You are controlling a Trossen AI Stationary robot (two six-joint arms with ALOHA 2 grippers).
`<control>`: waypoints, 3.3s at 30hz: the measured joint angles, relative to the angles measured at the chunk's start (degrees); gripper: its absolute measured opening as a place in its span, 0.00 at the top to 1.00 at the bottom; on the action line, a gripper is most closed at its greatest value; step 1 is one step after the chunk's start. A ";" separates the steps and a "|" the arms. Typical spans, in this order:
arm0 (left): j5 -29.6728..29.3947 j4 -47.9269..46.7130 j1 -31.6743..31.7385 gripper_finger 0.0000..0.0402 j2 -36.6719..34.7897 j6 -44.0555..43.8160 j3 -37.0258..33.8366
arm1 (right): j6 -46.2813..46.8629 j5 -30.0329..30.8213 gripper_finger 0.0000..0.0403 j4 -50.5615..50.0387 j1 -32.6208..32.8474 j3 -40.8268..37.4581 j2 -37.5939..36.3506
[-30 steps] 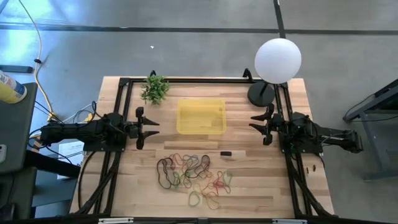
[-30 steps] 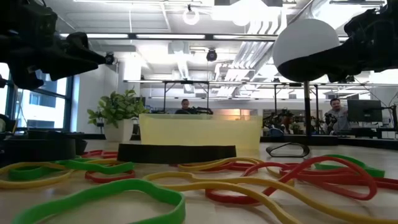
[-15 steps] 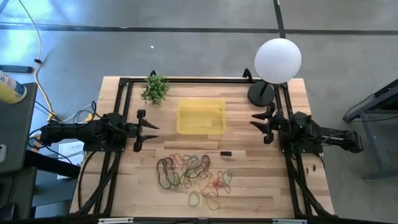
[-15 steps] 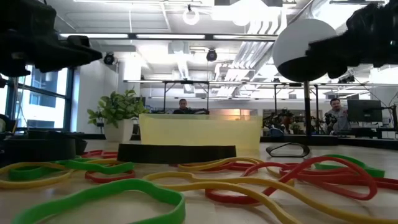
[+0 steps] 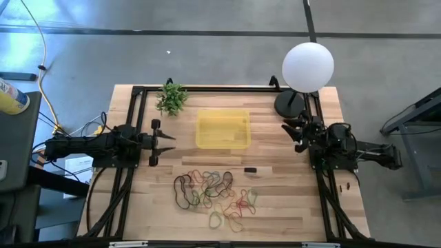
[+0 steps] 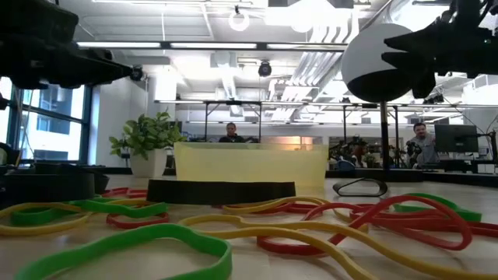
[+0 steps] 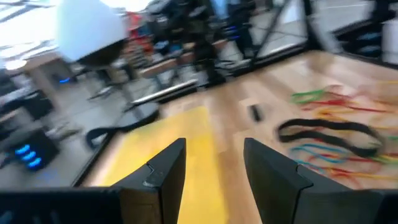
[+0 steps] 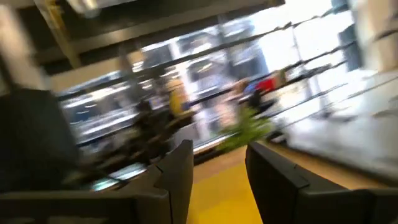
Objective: Pick and place rubber bands into bin
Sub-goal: Put the black rubber band into the yellow bin
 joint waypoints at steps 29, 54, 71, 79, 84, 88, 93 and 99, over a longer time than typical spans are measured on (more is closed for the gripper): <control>12.37 3.95 -0.13 0.63 13.82 5.31 14.50 | -23.97 14.92 0.66 -25.15 20.57 40.21 63.86; -23.62 -14.21 -41.83 0.63 63.78 0.99 41.40 | -6.19 16.11 0.66 -42.04 31.37 51.10 75.11; -31.93 -18.73 -48.37 0.63 63.78 -8.46 41.40 | 0.95 25.38 0.66 -43.16 39.47 51.04 75.11; -25.71 -24.95 -48.41 0.63 63.76 -14.98 41.40 | 5.60 25.55 0.66 -45.12 41.20 51.01 75.11; -24.84 -29.35 -48.40 0.63 63.76 -19.45 41.38 | 5.94 28.22 0.66 -45.81 42.58 50.99 75.08; -24.86 -28.46 -48.37 0.63 63.76 -18.97 41.38 | 5.94 28.86 0.66 -46.50 42.75 50.99 75.08; -25.42 -28.49 -48.37 0.63 63.76 -18.93 41.38 | 5.94 28.95 0.66 -48.08 42.75 50.99 75.08; -25.70 -28.49 -48.37 0.63 63.76 -18.95 41.38 | 7.16 28.95 0.66 -47.78 42.73 50.99 75.08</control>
